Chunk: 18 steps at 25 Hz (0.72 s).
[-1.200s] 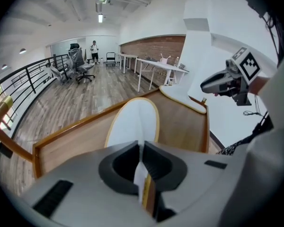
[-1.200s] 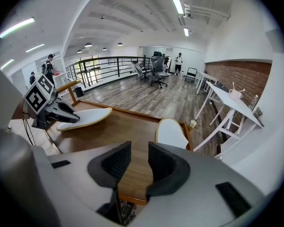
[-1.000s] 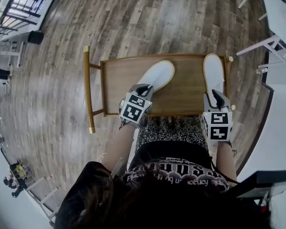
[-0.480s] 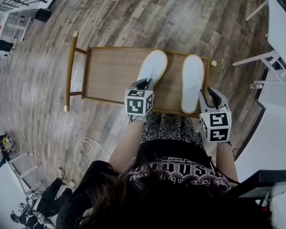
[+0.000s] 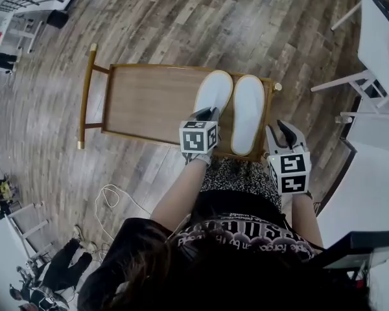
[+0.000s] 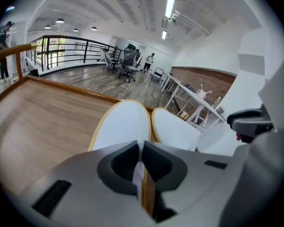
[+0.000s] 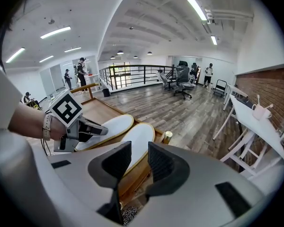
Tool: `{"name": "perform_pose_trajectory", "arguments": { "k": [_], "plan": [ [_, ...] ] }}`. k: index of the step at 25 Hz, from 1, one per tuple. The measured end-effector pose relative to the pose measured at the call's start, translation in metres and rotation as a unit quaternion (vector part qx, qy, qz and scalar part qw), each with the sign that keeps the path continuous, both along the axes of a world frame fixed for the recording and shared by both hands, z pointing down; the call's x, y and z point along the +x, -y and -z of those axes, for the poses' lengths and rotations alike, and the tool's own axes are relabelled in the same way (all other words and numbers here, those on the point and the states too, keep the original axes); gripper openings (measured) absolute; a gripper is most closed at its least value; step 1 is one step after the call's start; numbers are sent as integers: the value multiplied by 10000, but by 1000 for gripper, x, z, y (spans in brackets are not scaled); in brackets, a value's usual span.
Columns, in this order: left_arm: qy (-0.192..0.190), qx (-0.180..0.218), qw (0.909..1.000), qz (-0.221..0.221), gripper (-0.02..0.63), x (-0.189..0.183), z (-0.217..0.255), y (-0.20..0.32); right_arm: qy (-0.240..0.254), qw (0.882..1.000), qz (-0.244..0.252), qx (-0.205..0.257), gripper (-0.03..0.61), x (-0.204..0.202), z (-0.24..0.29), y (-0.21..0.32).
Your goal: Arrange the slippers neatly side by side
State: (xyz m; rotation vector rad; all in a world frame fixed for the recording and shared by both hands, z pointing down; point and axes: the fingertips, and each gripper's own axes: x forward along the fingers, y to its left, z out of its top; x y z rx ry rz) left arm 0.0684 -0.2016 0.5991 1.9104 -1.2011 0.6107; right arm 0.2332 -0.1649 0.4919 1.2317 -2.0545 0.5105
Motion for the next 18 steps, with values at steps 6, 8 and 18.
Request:
{"name": "perform_pose_trajectory", "arguments": {
  "k": [6, 8, 18],
  "plan": [
    [-516, 57, 9984, 244, 15, 9, 7, 1, 91, 10000, -20, -25, 107, 6, -6, 3],
    [-547, -10, 9983, 219, 15, 10, 8, -2, 113, 9999, 15, -18, 107, 4, -7, 4],
    [-493, 491, 9975, -122, 132, 5, 38, -7, 161, 9998, 147, -16, 107, -9, -6, 0]
  ]
}}
